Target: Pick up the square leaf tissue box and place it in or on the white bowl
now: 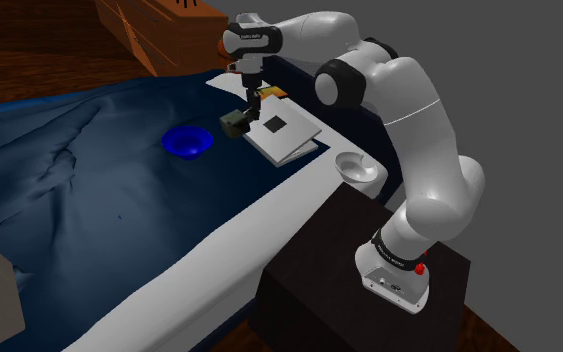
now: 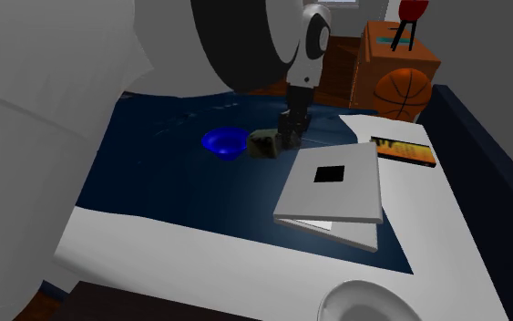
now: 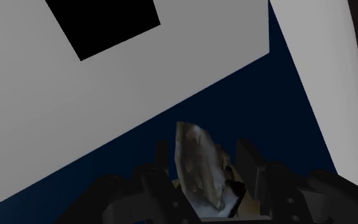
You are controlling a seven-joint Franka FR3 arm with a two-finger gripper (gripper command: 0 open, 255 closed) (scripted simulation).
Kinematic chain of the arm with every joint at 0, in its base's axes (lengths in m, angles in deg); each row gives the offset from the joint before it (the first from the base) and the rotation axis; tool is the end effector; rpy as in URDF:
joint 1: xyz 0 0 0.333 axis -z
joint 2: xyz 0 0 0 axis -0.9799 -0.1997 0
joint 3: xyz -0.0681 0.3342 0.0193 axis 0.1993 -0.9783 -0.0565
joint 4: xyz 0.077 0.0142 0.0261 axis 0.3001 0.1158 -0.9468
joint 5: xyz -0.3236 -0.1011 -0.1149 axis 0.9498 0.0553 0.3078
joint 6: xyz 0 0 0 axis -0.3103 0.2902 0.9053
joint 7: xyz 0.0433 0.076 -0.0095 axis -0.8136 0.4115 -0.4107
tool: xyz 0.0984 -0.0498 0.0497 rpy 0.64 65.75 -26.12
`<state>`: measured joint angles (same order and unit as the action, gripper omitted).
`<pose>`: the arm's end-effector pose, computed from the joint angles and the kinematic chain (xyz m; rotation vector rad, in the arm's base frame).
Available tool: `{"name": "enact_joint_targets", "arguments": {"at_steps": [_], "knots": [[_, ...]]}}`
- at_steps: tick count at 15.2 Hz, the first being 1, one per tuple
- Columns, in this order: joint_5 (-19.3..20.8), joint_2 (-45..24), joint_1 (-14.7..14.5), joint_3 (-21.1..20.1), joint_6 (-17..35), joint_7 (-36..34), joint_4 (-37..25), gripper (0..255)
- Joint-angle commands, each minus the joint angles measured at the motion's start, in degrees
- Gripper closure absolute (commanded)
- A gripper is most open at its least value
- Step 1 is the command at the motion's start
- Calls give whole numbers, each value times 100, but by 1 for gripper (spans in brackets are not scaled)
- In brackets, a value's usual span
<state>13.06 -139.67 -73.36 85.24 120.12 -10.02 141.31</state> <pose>0.7039 -0.1548 0.2905 -2.5707 -1.3549 0.3528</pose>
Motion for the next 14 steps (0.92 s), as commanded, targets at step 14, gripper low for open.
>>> {"name": "enact_joint_targets", "arguments": {"at_steps": [14], "knots": [[154,1064,-23,158,-88,229,984,255]]}}
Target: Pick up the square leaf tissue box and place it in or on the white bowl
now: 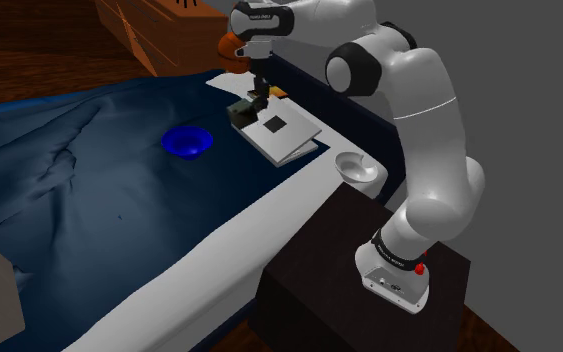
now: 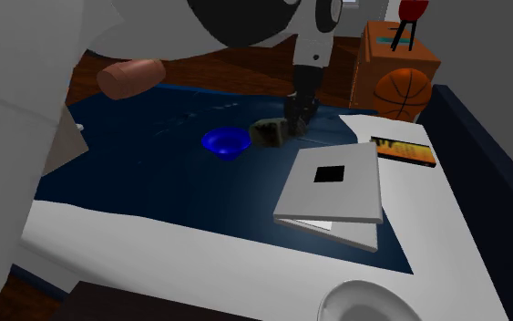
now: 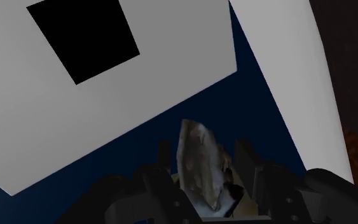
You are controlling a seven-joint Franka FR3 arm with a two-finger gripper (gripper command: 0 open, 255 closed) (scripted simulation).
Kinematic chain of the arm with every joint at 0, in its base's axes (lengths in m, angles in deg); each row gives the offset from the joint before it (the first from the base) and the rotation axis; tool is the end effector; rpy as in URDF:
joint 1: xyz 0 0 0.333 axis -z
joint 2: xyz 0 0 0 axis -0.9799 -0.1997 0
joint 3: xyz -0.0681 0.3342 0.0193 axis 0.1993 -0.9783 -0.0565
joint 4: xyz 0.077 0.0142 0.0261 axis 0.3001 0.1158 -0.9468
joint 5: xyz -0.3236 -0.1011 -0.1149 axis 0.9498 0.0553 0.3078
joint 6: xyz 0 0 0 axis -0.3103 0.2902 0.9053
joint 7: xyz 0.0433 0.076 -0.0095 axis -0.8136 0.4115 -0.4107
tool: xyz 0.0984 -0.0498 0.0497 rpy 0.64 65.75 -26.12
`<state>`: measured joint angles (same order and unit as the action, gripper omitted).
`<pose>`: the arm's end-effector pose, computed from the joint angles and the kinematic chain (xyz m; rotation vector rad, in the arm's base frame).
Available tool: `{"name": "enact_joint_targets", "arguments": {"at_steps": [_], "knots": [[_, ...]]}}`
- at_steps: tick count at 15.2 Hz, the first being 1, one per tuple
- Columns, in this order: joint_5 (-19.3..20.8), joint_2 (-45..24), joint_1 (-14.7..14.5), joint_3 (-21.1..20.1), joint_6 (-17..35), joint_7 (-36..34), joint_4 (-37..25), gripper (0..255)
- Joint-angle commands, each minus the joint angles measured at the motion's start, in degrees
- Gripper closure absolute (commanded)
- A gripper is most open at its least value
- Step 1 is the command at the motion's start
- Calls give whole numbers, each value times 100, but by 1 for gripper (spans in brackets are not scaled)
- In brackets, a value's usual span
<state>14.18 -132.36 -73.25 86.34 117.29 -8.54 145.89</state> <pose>0.6807 -0.1676 0.3482 -2.5706 -1.3548 0.3547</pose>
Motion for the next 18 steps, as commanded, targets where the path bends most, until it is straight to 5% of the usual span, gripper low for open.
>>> {"name": "enact_joint_targets", "arguments": {"at_steps": [1,8,18], "knots": [[83,573,-43,90,359,160,933,255],[404,1894,19,387,1182,665,3064,255],[1003,3269,335,883,1875,1348,5032,255]]}}
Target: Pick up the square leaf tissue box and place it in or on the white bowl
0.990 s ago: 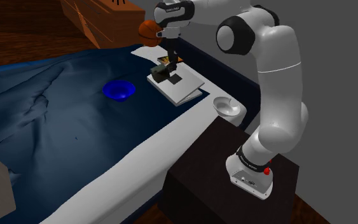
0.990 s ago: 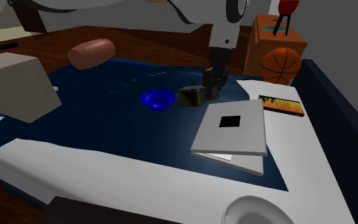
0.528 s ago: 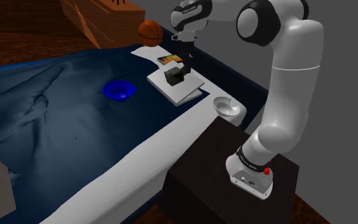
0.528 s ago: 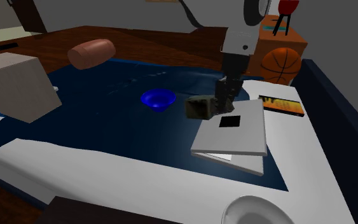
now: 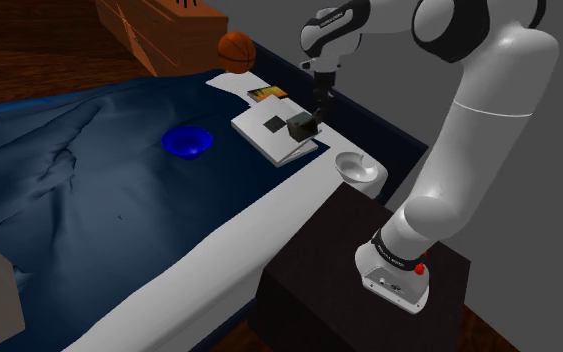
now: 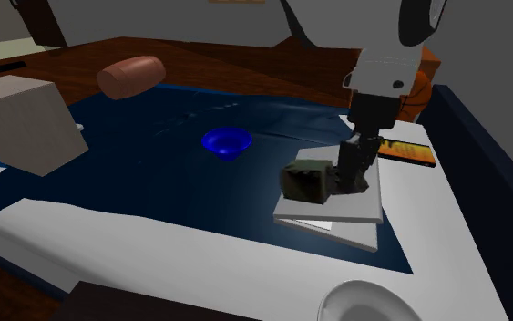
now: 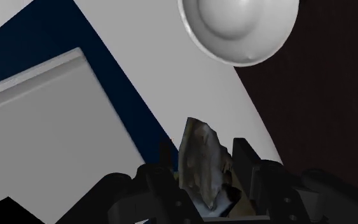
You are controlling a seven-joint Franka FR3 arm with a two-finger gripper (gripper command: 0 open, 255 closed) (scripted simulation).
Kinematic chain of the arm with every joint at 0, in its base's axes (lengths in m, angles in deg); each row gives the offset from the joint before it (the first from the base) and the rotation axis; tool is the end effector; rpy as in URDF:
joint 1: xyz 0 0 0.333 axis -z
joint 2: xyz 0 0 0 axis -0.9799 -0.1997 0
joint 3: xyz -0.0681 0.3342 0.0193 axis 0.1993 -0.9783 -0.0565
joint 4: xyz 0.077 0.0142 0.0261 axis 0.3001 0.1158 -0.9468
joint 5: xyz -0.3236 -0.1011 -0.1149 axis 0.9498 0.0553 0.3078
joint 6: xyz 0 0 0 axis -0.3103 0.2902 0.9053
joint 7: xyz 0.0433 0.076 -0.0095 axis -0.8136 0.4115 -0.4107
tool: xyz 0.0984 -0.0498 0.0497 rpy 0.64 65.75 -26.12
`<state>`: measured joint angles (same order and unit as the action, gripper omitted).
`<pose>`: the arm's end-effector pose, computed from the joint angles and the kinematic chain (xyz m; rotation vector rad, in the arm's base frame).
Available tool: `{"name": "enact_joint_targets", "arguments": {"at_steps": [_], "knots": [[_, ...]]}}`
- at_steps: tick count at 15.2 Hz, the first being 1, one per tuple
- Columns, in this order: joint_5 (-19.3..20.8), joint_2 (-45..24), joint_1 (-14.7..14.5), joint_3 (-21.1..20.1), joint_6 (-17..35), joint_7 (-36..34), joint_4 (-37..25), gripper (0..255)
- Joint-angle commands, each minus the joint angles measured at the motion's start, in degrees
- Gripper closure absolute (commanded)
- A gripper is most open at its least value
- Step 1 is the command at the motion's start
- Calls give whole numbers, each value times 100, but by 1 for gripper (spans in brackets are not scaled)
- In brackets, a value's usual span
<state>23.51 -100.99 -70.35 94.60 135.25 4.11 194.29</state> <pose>0.4666 -0.2708 0.3773 -2.5714 -1.3534 0.3537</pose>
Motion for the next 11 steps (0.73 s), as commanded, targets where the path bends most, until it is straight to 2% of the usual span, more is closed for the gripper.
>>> {"name": "enact_joint_targets", "arguments": {"at_steps": [1,11], "knots": [[139,248,90,113,129,153,344,255],[903,1213,646,731,504,923,1484,255]]}}
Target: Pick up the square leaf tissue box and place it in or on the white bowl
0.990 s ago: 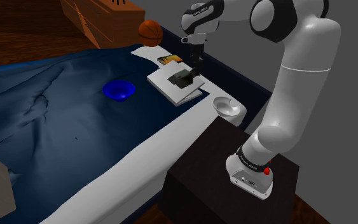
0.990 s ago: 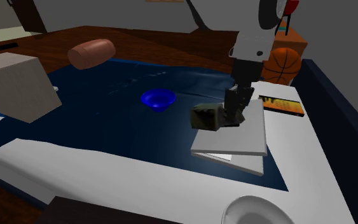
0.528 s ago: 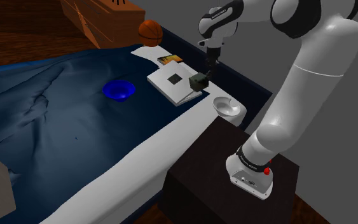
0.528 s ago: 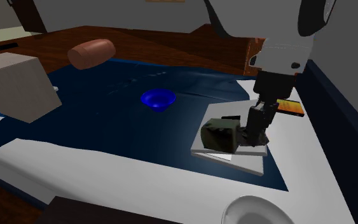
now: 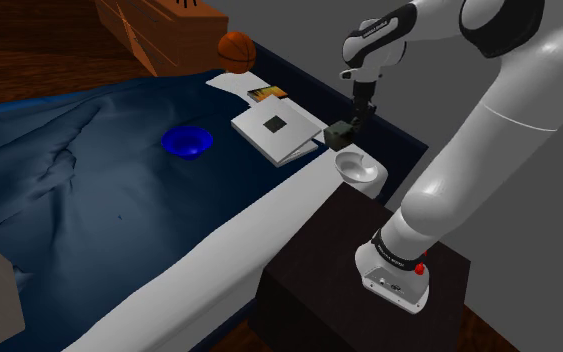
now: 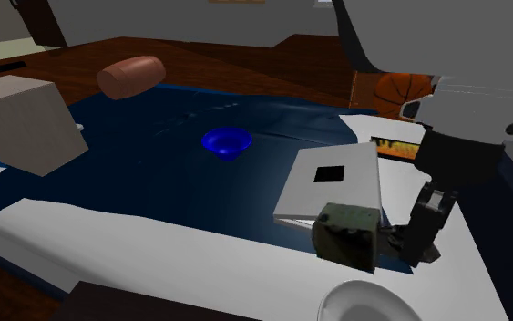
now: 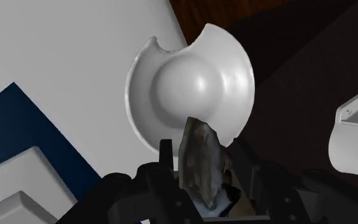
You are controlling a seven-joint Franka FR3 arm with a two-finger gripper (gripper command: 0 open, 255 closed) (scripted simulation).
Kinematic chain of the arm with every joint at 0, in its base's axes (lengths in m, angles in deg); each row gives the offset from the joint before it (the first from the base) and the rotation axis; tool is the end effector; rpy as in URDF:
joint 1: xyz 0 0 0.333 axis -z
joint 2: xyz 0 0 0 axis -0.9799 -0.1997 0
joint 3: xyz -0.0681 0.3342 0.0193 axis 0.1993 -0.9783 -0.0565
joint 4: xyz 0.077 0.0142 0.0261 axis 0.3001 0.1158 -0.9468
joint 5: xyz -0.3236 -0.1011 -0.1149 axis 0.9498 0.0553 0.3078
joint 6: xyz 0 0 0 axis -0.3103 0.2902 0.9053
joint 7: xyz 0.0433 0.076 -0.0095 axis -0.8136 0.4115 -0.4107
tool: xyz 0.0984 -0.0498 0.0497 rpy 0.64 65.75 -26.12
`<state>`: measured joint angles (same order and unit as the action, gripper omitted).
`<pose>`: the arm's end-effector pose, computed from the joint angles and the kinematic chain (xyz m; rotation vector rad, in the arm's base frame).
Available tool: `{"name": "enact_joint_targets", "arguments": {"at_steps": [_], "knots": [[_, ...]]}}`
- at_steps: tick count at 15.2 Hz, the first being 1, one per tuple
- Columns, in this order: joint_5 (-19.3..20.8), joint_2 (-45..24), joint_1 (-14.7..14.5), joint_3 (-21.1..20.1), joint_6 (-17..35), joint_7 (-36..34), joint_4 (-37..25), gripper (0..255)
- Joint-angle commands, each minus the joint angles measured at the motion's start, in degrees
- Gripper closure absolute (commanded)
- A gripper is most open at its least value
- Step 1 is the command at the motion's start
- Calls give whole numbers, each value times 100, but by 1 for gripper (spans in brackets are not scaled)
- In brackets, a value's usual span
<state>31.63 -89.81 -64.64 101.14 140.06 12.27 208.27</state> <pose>0.3380 -0.3340 0.3828 -2.5710 -1.3531 0.3530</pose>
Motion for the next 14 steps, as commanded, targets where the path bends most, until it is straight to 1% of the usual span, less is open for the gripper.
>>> {"name": "enact_joint_targets", "arguments": {"at_steps": [1,4,5,14], "knots": [[170,169,140,144,52,194,163,255],[403,363,346,354,131,468,355,255],[520,447,458,467,170,623,433,255],[299,-65,498,488,896,715,703,255]]}}
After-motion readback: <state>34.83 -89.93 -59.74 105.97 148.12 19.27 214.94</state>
